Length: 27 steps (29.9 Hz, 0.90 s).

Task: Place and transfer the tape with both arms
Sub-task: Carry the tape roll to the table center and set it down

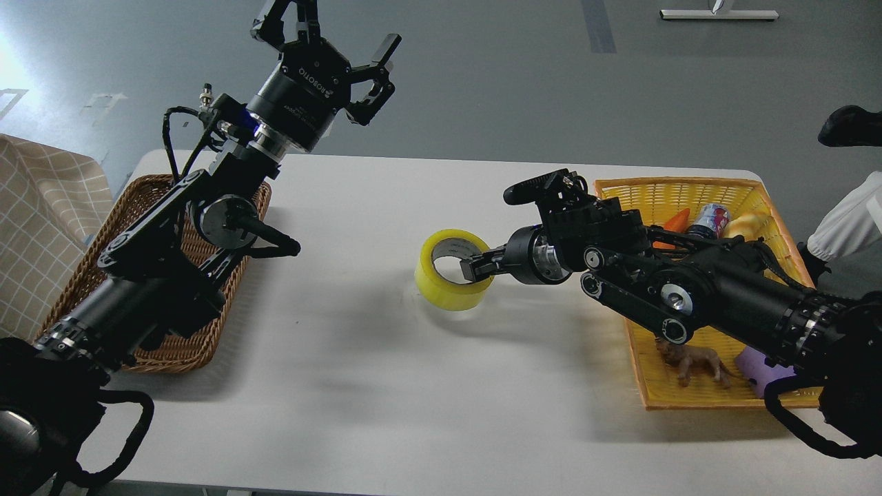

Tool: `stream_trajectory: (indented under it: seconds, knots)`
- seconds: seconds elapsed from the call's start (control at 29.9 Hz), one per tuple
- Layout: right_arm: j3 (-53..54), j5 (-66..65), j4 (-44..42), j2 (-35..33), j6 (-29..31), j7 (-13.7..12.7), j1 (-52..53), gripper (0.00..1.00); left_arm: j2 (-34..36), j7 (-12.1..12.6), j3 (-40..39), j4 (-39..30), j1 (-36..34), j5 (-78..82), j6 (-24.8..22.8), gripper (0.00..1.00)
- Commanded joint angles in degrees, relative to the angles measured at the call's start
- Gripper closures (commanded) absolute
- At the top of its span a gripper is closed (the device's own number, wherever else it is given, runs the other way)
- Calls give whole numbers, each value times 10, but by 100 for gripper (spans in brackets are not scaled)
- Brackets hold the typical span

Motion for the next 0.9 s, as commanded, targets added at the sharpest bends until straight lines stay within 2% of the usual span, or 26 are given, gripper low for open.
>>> stream_trajectory:
  seconds: [0.0, 0.77, 0.87]
  knots:
    - [-1, -1, -13, 10, 0, -1, -1, 100, -1, -1, -1, 0, 0, 0, 0, 2]
    - [-18, -3, -53, 37, 0, -1, -6, 100, 0, -1, -2, -1, 0, 1, 0, 2]
    - [-18, -4, -53, 37, 0, -1, -6, 98, 0, -1, -1, -1, 0, 0, 0, 2]
